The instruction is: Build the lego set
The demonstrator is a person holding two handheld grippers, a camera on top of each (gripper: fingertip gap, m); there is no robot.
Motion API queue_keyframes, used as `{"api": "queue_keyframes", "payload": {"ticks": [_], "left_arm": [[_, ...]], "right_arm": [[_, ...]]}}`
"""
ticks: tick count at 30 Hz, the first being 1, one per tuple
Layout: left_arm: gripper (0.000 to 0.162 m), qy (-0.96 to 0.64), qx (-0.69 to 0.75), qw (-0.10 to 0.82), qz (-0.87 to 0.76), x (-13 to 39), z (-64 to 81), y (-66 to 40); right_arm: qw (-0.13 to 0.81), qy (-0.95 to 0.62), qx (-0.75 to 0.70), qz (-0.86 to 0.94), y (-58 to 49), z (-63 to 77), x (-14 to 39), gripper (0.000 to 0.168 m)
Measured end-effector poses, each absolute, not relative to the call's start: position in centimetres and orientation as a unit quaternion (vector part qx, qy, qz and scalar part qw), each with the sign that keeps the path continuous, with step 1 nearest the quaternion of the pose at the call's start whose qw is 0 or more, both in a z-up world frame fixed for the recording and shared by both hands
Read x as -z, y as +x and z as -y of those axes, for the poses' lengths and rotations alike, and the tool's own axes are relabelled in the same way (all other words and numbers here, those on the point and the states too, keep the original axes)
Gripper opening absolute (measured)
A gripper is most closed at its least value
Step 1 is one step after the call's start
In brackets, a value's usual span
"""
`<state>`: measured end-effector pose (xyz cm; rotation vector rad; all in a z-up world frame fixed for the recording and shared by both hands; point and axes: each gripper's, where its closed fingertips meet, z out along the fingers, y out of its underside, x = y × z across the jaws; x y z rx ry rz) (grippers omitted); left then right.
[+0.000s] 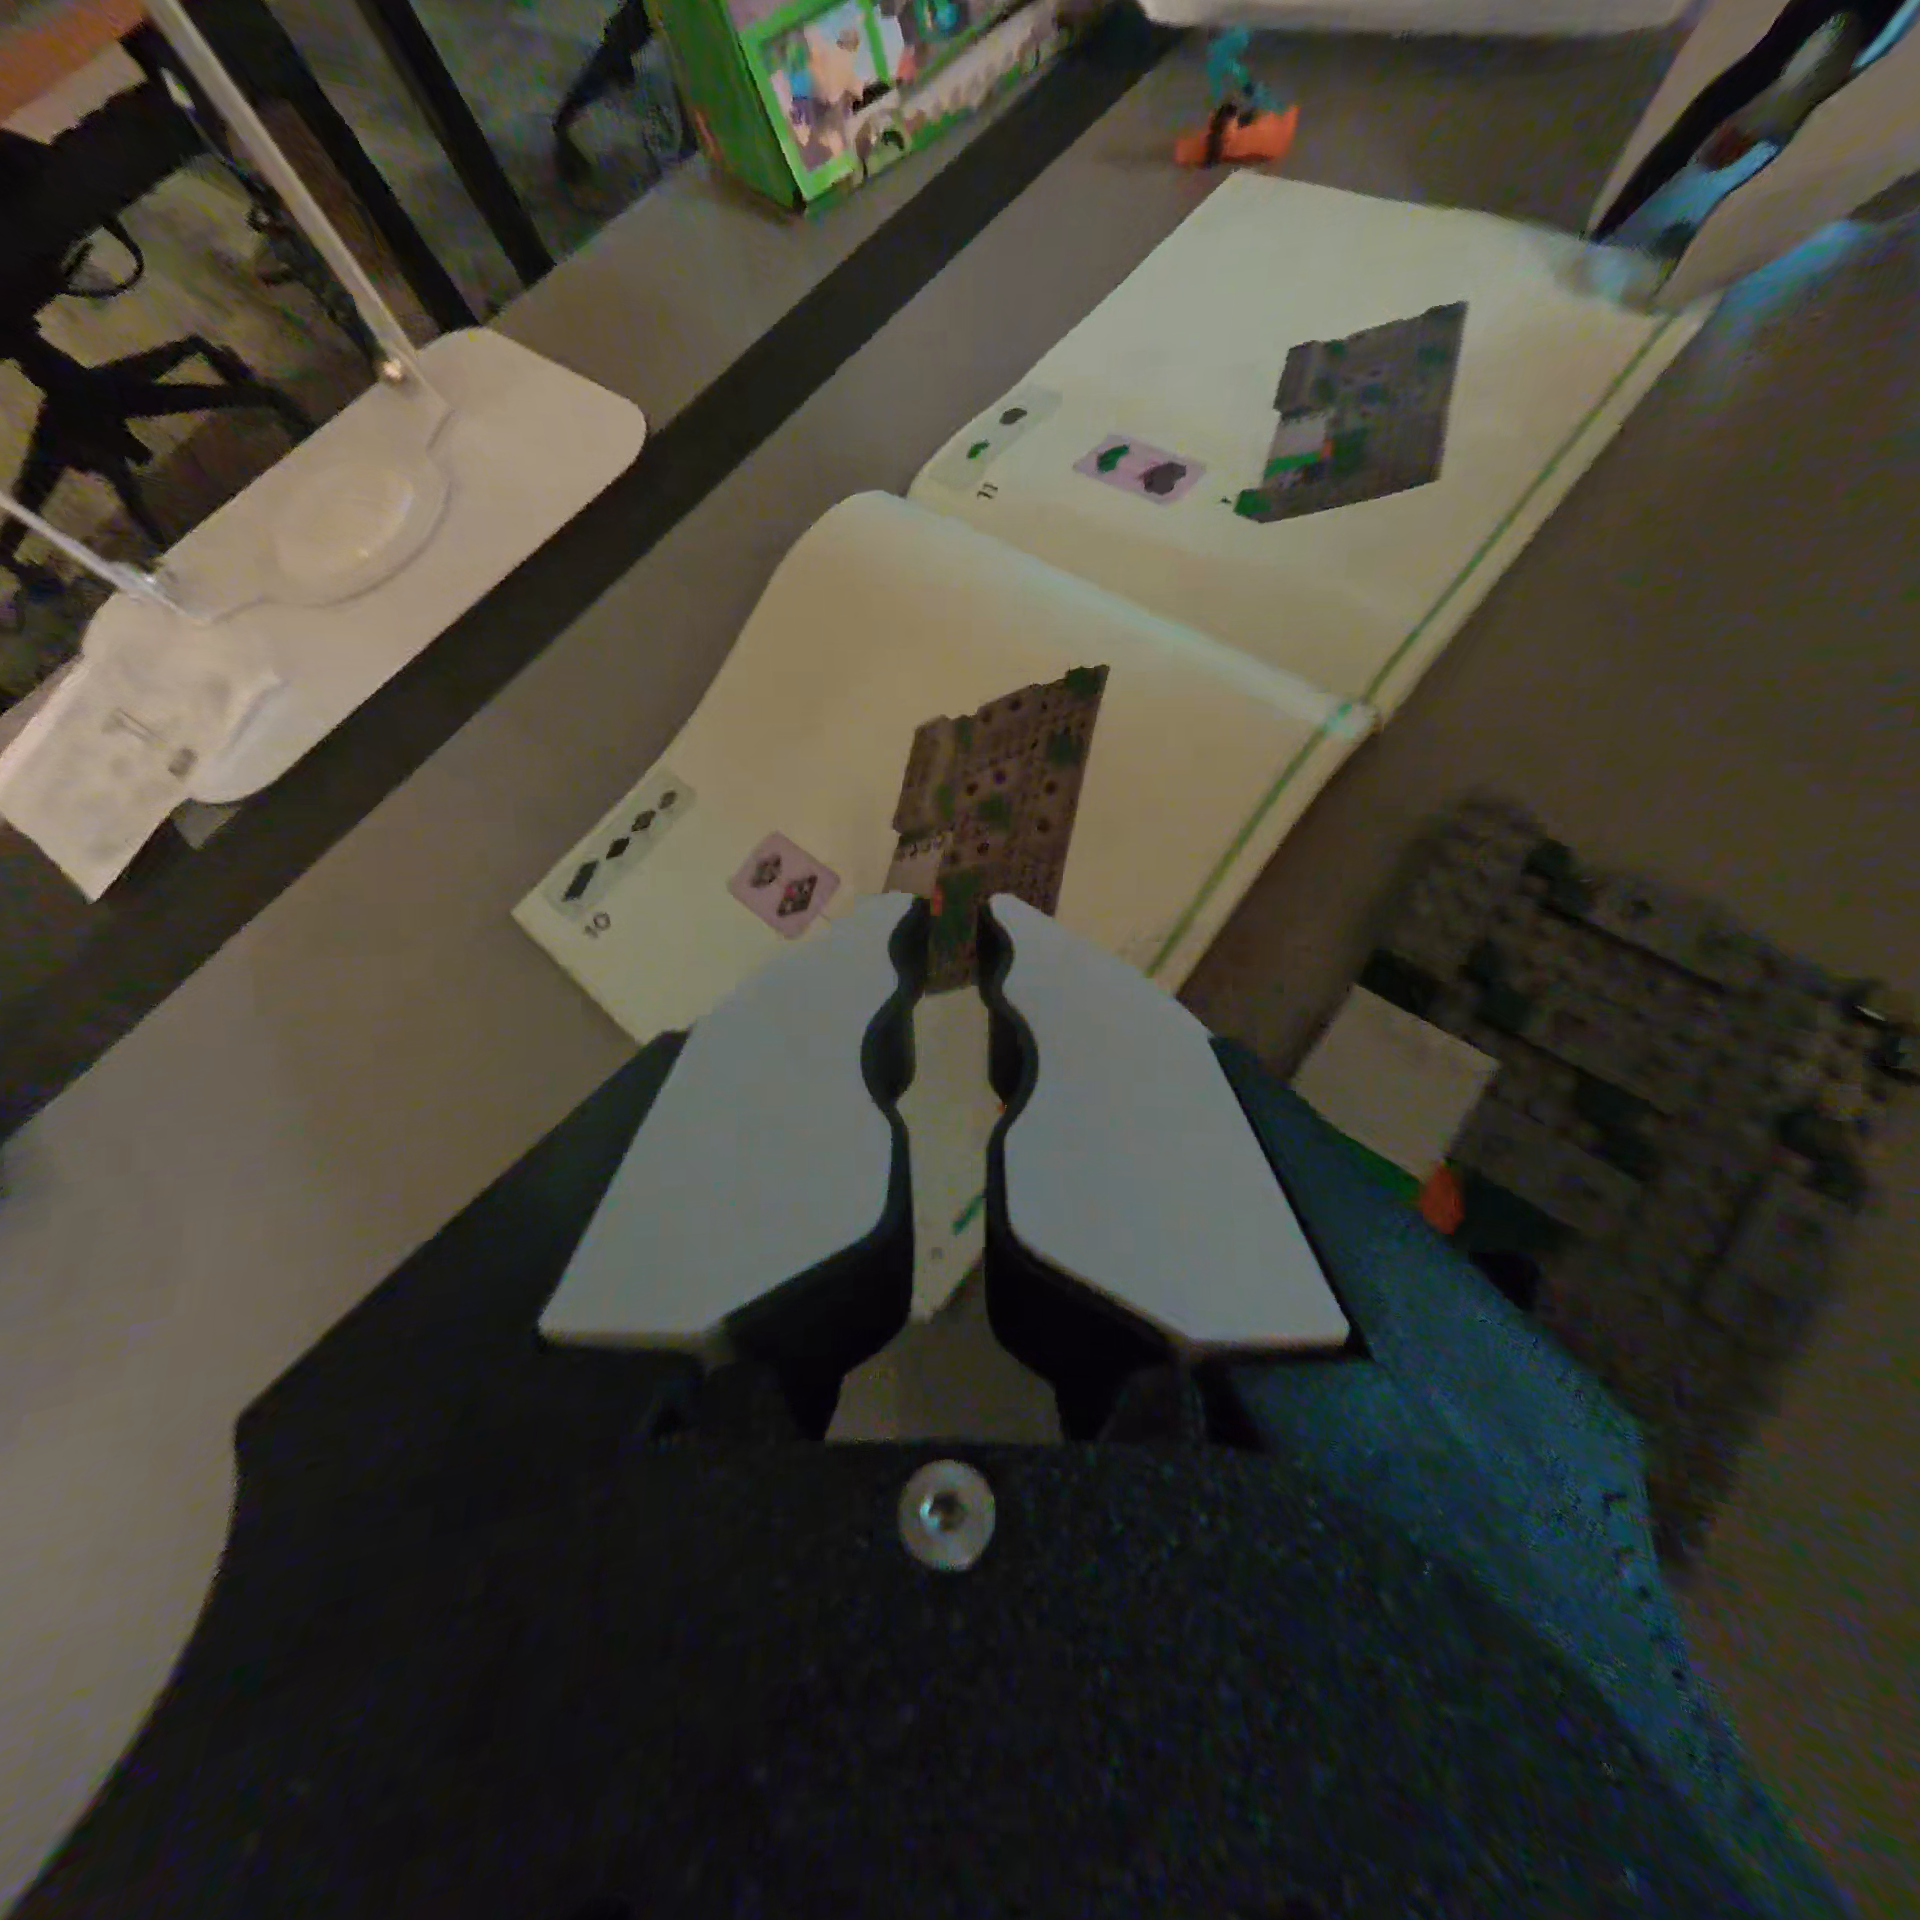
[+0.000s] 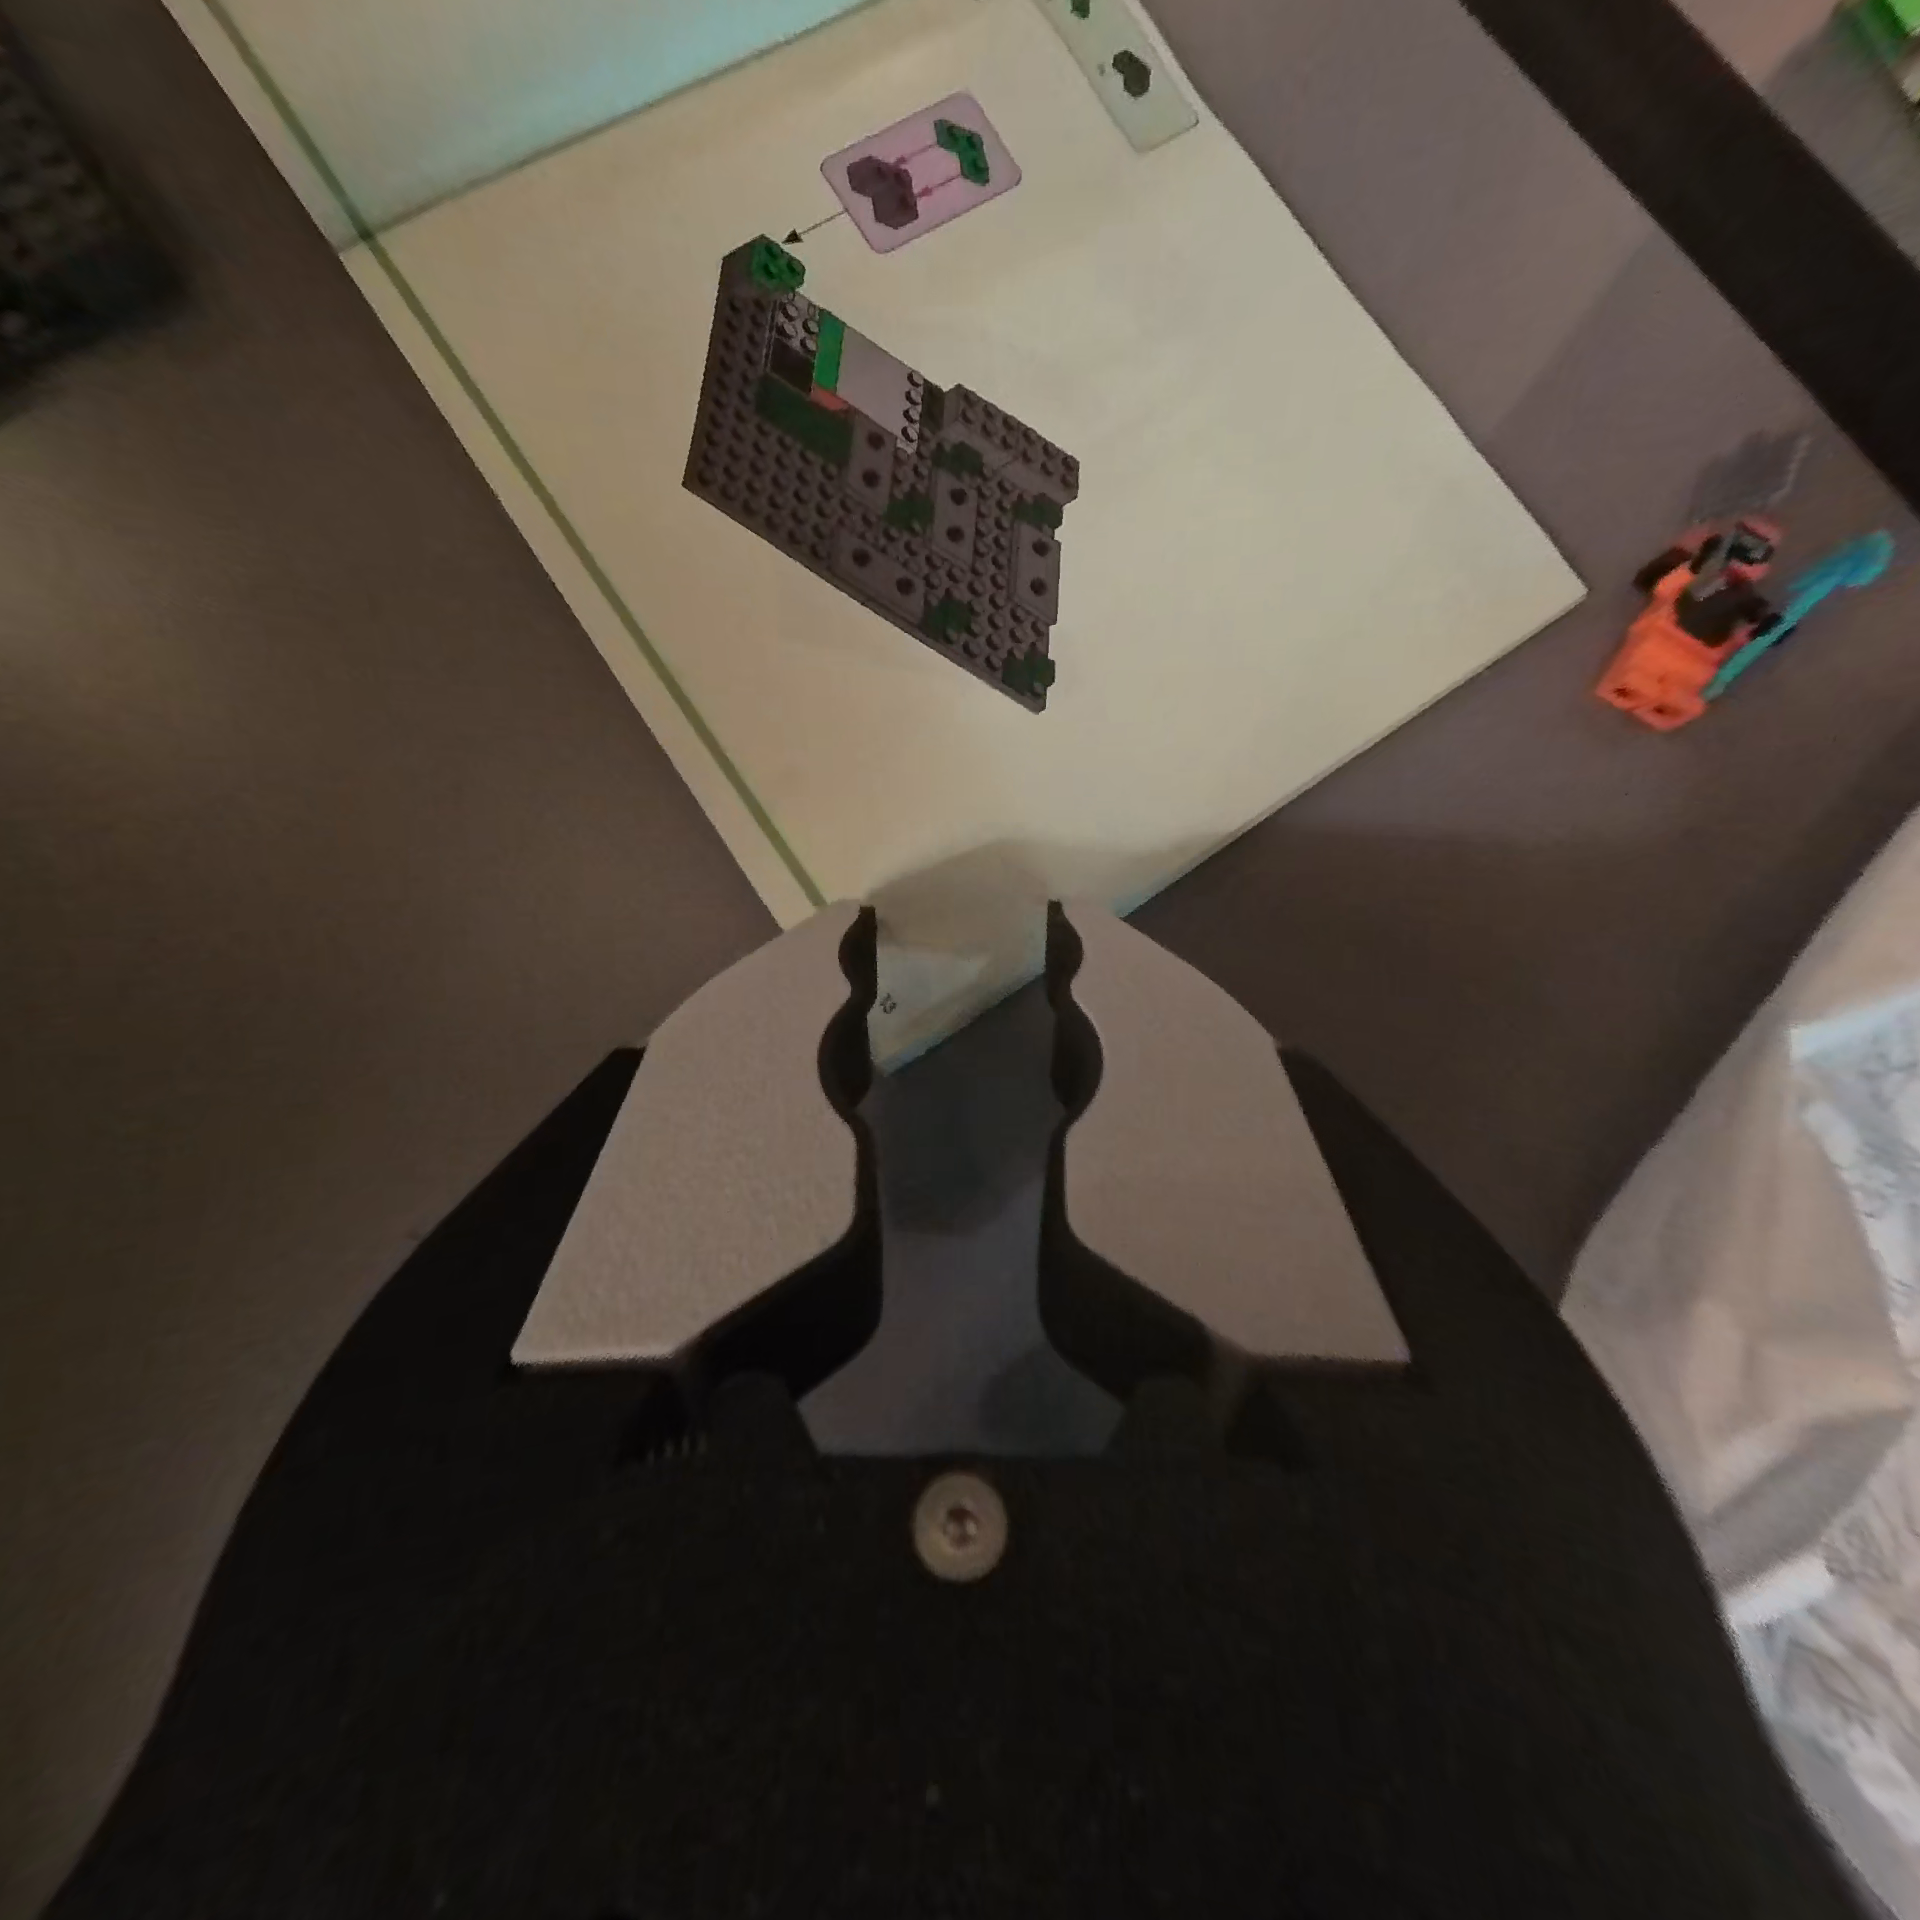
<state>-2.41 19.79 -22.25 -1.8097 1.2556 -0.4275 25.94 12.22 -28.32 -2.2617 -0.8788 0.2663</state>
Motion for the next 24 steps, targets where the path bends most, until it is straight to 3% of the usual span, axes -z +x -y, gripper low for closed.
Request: {"api": "queue_keyframes", "payload": {"ticks": [10, 24], "left_arm": [[0.008, -0.764, 0.142, 0.352, -0.522, 28.2, -21.9, -1.6], [0.0, -0.784, 0.103, 0.333, -0.513, 28.8, -22.5, -6.1]], "right_arm": [[0.325, -0.862, -0.143, 0.362, 23.8, -11.9, 28.5, 0.022], [0.31, -0.829, -0.159, 0.437, 17.6, -13.7, 28.5, 0.022]]}}
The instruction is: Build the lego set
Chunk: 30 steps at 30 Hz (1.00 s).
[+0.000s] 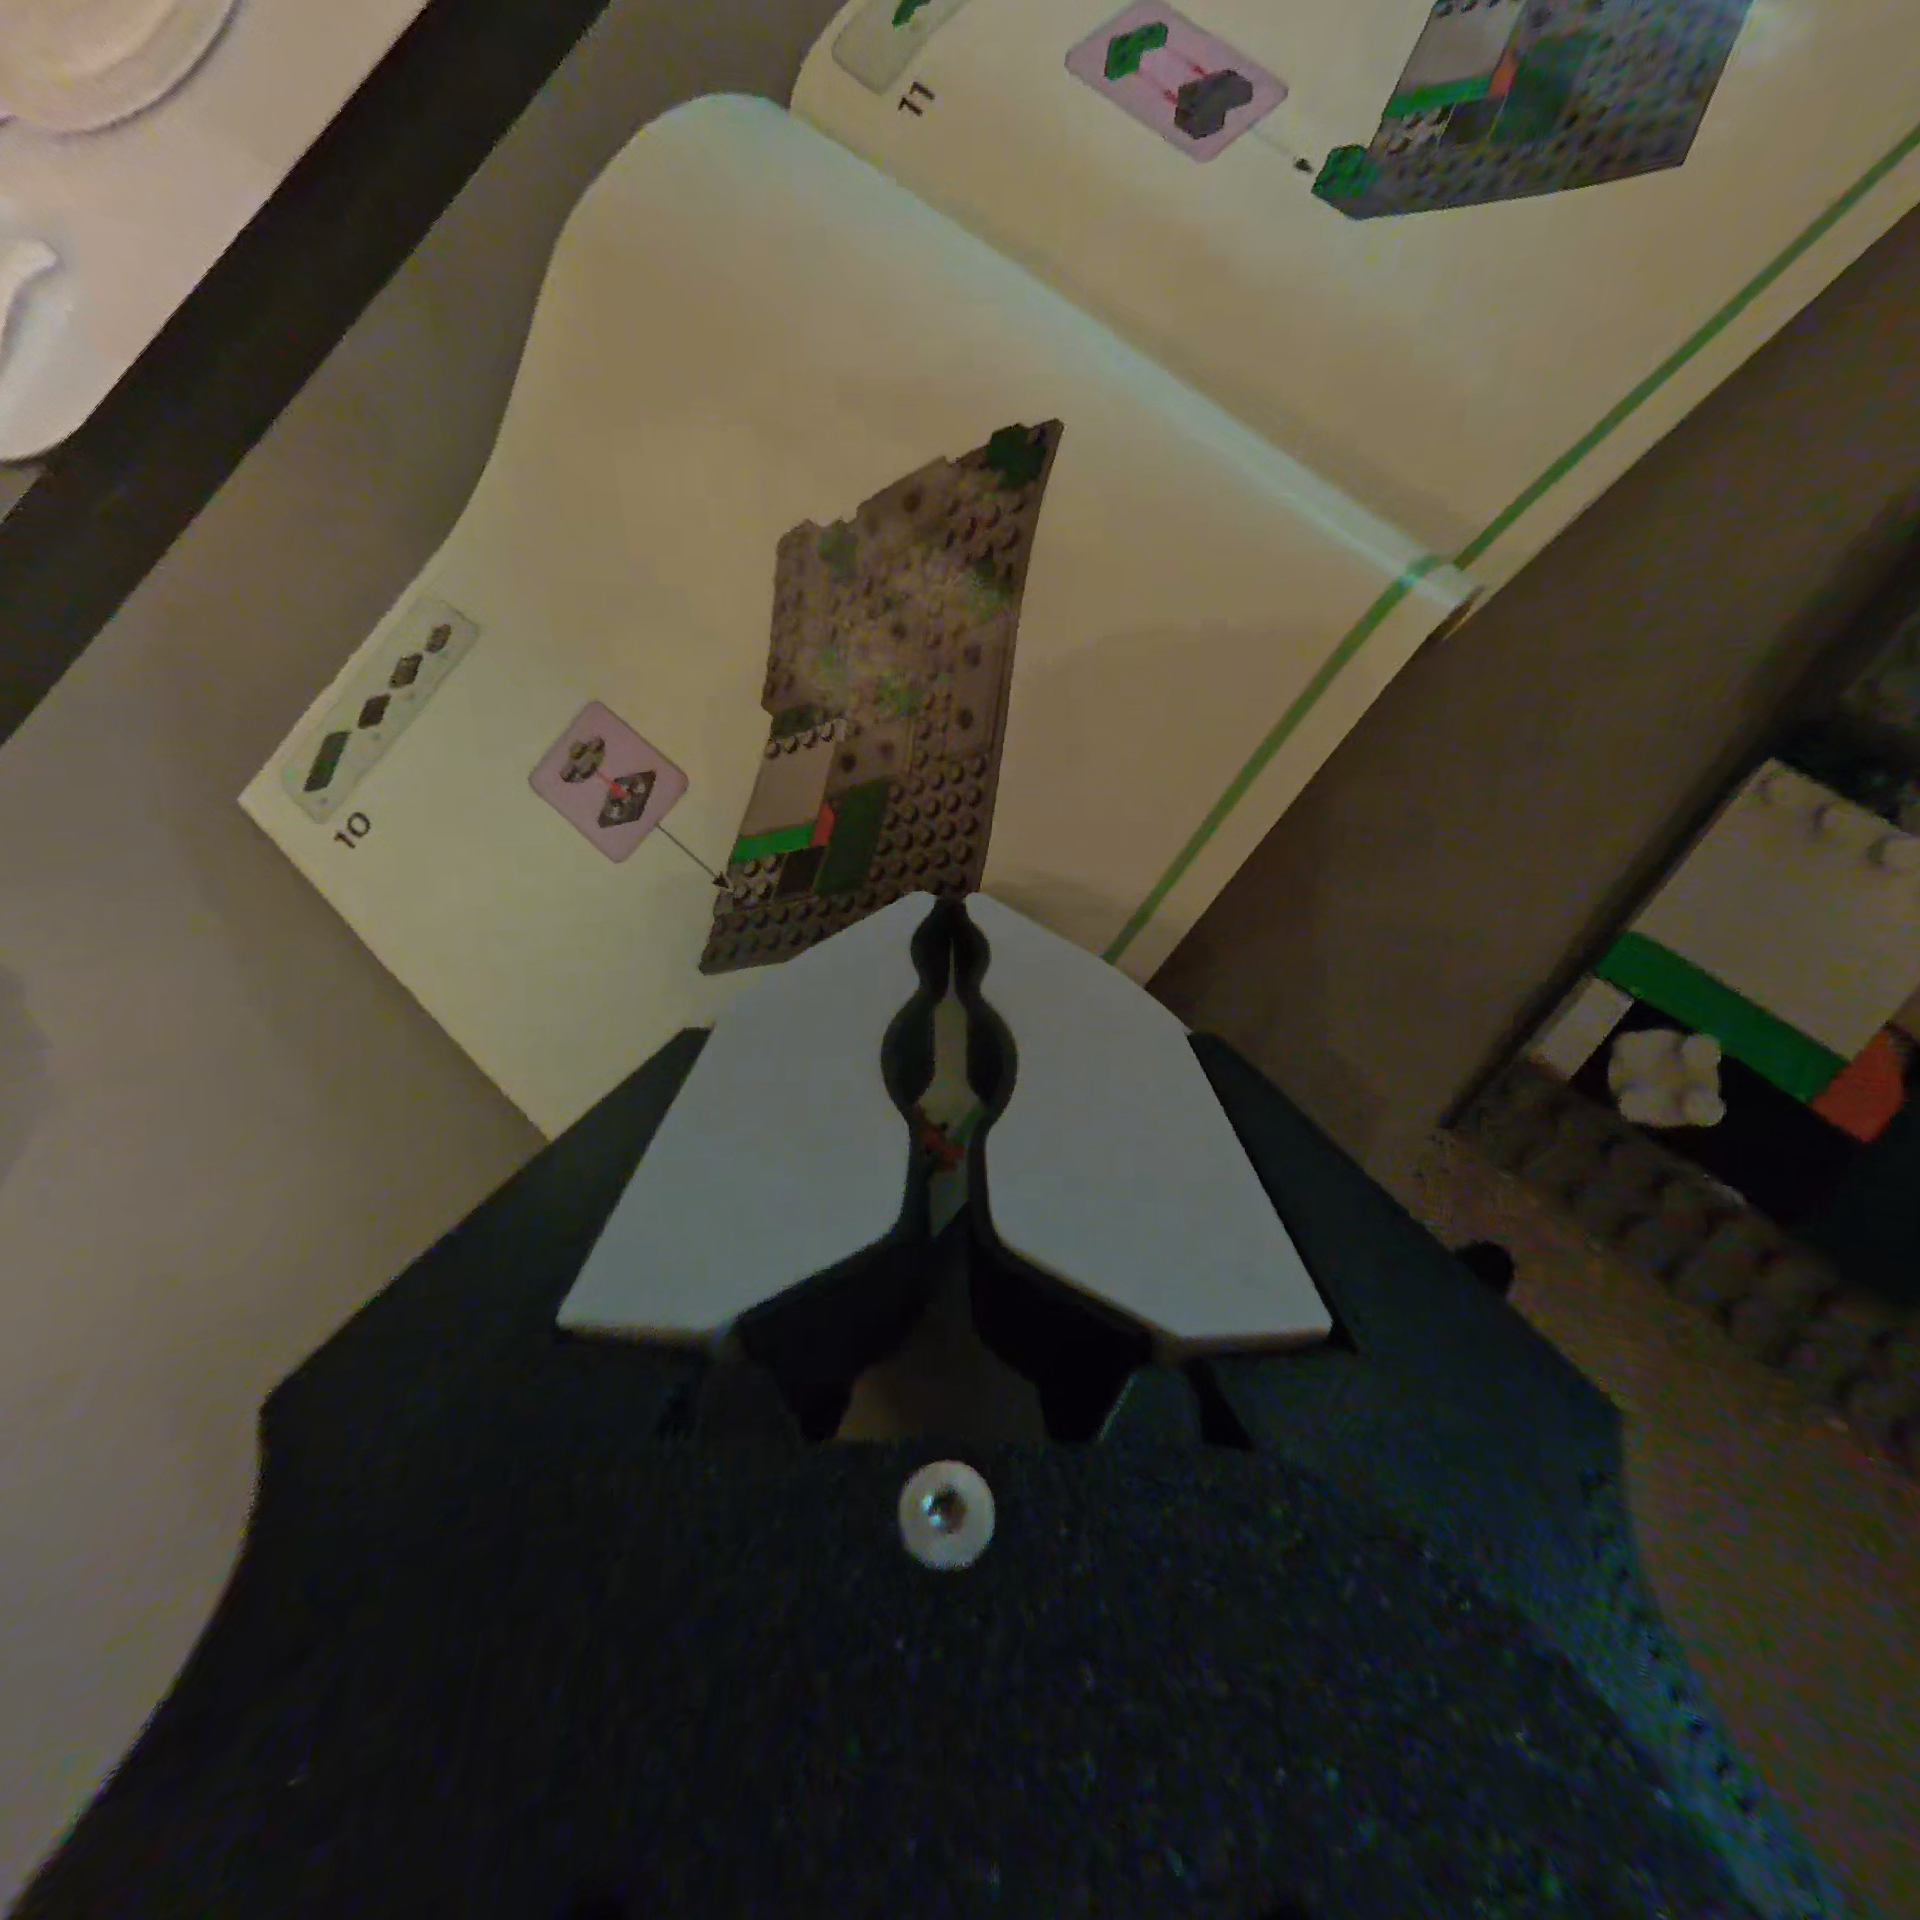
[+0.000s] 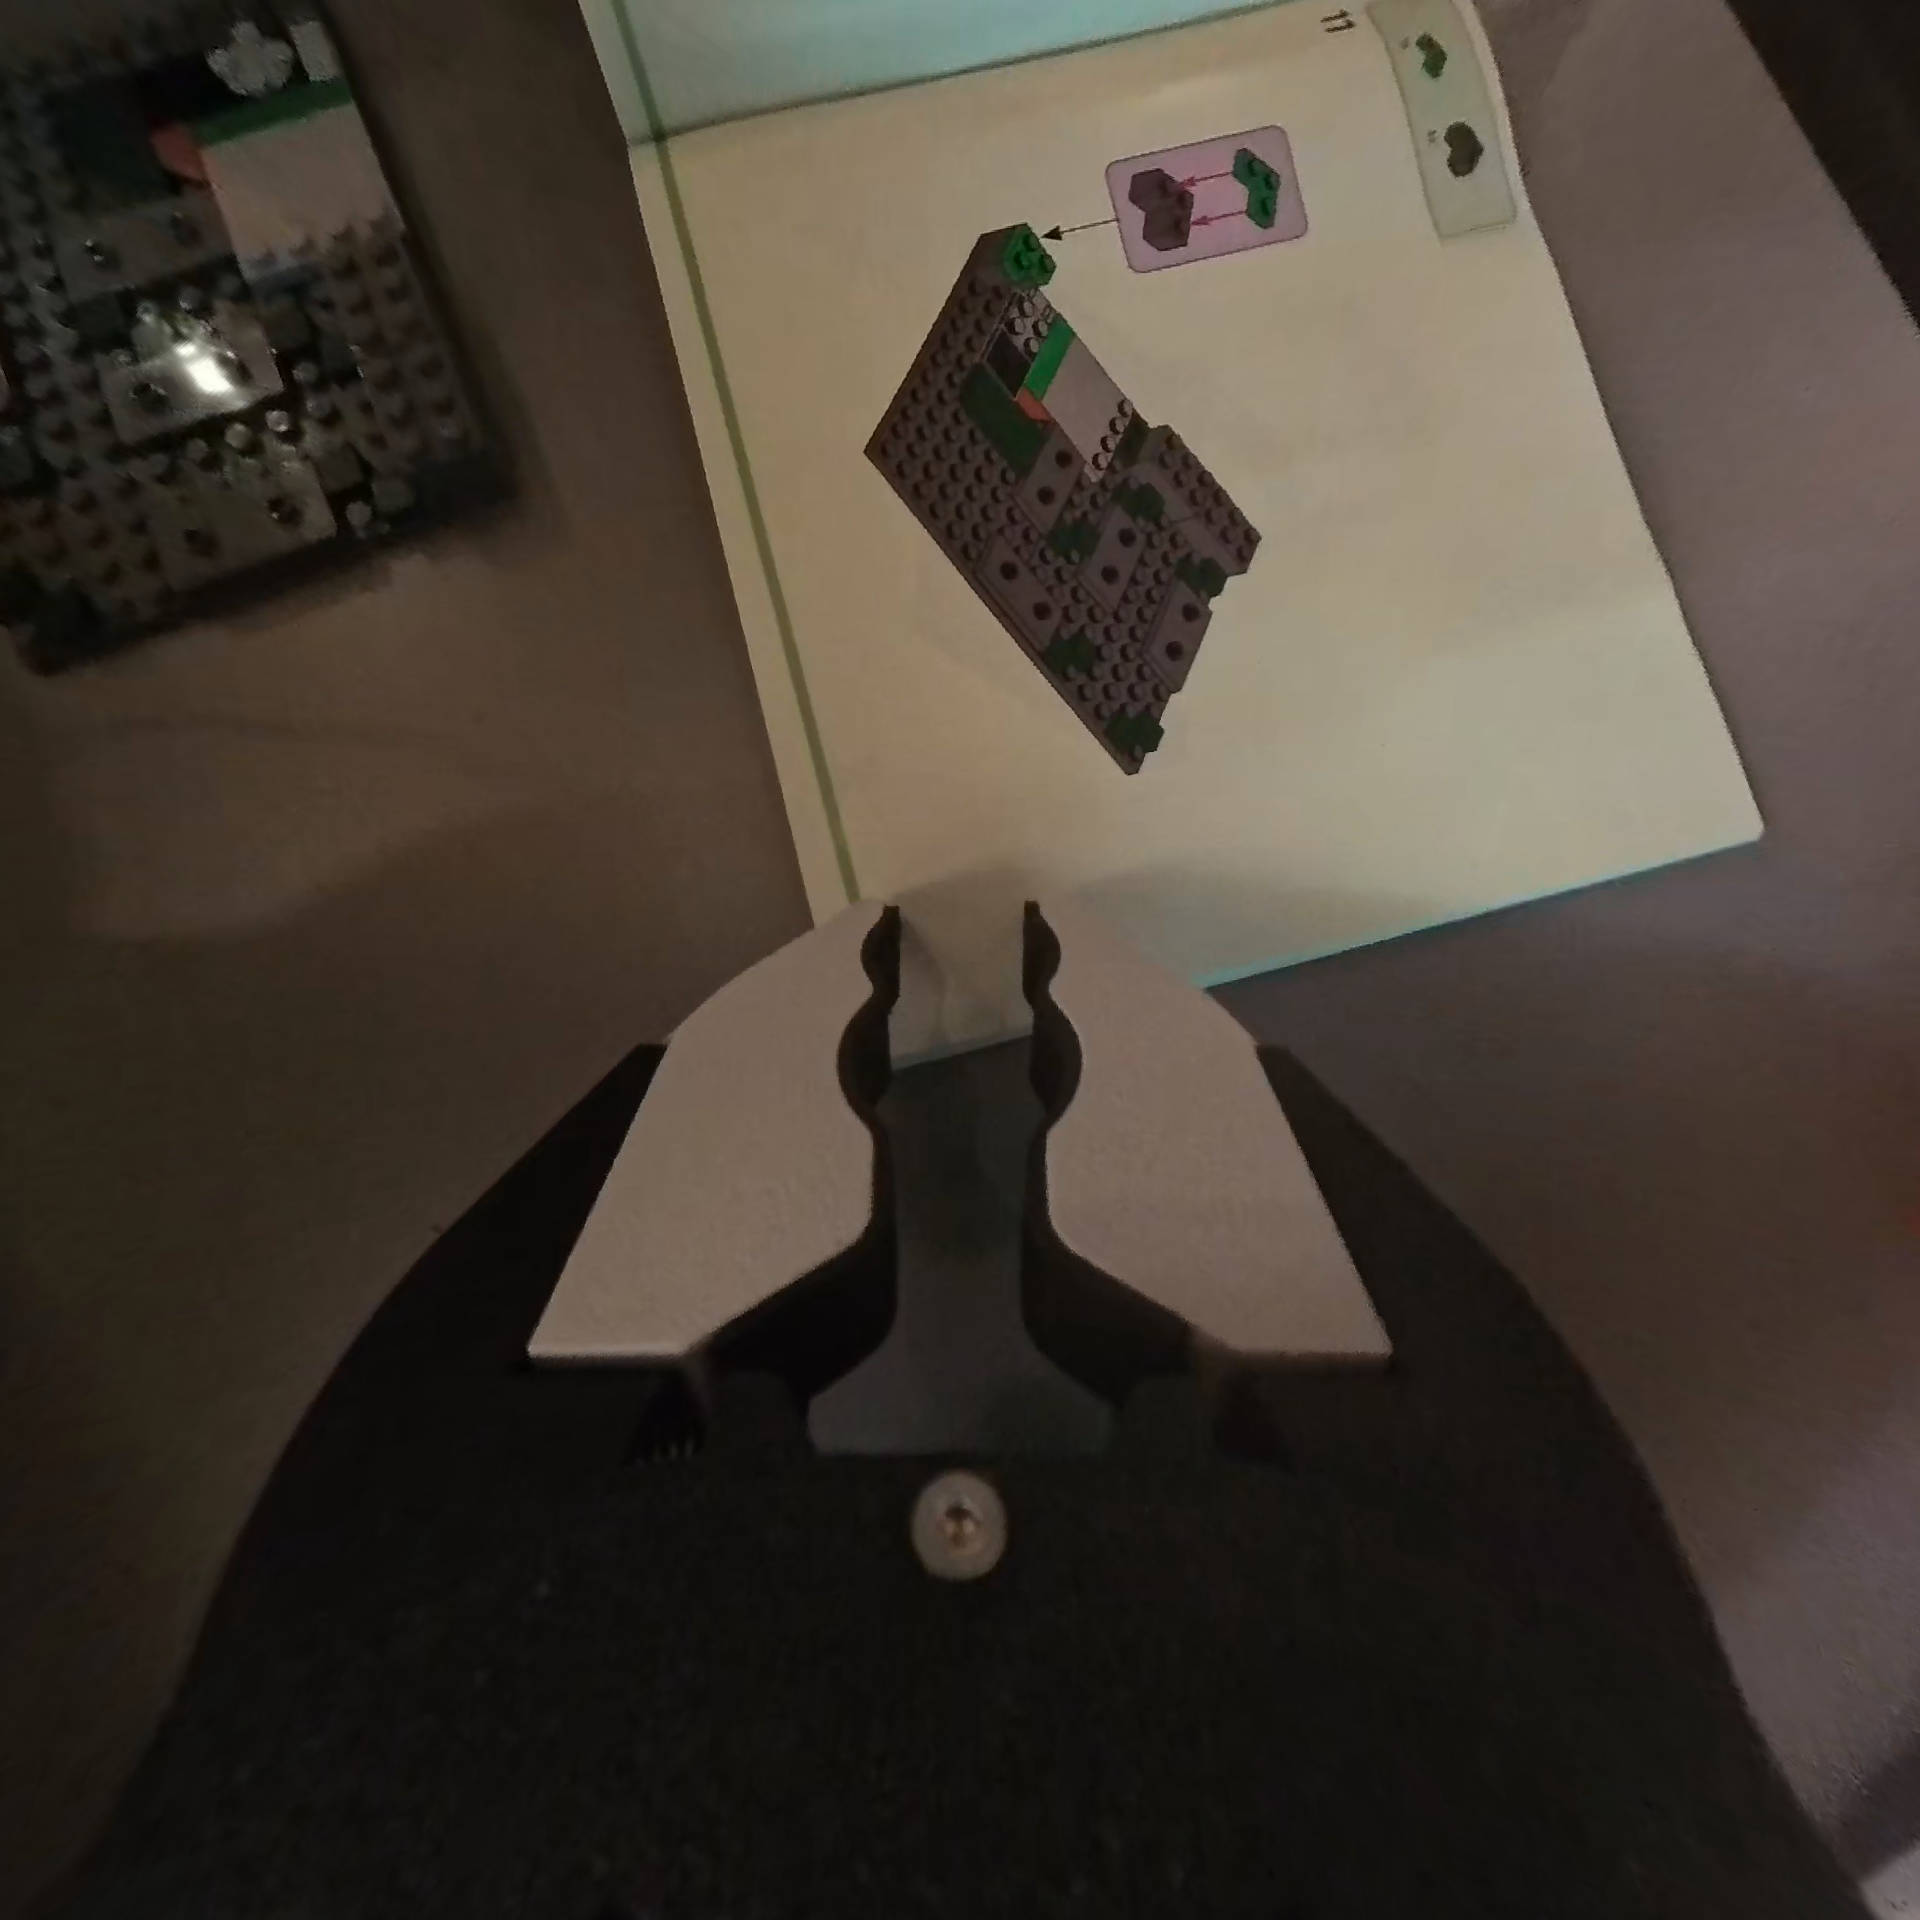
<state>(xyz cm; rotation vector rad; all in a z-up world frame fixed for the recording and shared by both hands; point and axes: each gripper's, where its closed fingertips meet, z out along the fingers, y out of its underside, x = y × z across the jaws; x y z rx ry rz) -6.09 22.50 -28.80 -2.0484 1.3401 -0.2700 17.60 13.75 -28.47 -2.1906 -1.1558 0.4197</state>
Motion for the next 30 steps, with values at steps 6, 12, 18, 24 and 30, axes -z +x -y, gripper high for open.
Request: {"api": "queue_keyframes", "payload": {"ticks": [6, 12, 18, 24, 30], "left_arm": [[0.0, -0.8, 0.1, 0.324, -0.495, 28.8, -22.6, -8.6], [0.004, -0.804, 0.107, 0.332, -0.481, 28.1, -22.5, -9.4], [0.004, -0.777, 0.134, 0.38, -0.483, 25.6, -21.4, -7.9], [0.005, -0.754, 0.135, 0.407, -0.497, 24.4, -20.5, -7.0], [0.005, -0.753, 0.142, 0.403, -0.501, 24.8, -20.2, -6.8]], "right_arm": [[0.322, -0.815, -0.158, 0.454, 15.5, -14.4, 28.4, 0.022], [0.359, -0.788, -0.159, 0.474, 15.6, -14.0, 26.7, 0.025], [0.349, -0.768, -0.117, 0.524, 17.3, -12.9, 26.4, 0.034], [0.329, -0.768, -0.121, 0.537, 16.6, -12.3, 27.7, 0.03], [0.305, -0.768, -0.128, 0.549, 16.3, -12.6, 28.6, 0.023]]}}
